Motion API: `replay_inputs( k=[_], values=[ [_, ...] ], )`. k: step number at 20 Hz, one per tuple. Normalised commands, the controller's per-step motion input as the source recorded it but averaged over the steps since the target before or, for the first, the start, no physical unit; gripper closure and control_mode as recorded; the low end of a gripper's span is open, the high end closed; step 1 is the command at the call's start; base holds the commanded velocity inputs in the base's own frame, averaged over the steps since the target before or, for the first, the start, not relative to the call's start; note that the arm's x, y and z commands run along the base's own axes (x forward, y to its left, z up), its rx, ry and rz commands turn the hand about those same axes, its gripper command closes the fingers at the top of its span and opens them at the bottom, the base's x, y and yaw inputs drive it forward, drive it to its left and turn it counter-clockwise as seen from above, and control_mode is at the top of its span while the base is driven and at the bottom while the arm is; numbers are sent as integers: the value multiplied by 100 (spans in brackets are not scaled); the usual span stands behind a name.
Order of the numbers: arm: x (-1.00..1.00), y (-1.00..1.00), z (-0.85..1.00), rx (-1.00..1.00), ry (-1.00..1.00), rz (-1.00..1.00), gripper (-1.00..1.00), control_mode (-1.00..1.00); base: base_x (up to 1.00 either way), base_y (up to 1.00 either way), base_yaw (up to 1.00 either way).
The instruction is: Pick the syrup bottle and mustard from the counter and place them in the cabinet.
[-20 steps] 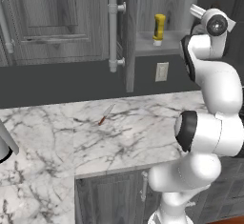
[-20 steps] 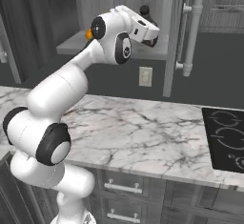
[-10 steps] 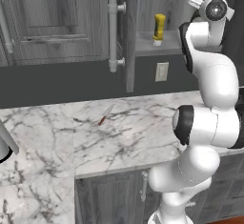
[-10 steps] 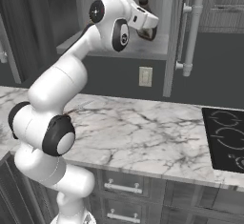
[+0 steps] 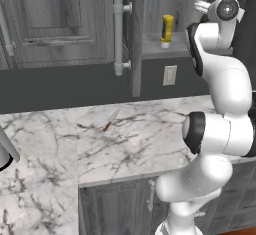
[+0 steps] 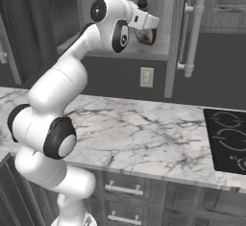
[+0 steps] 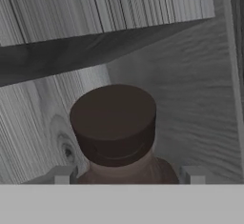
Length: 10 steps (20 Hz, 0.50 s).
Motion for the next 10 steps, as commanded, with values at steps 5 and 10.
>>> replay_inputs(
  k=[5,10],
  values=[
    [0,1,-1,-1,4,5,100,-100,0,0,0],
    [0,1,-6,0,1,0,100,-100,0,0,0]
  ],
)
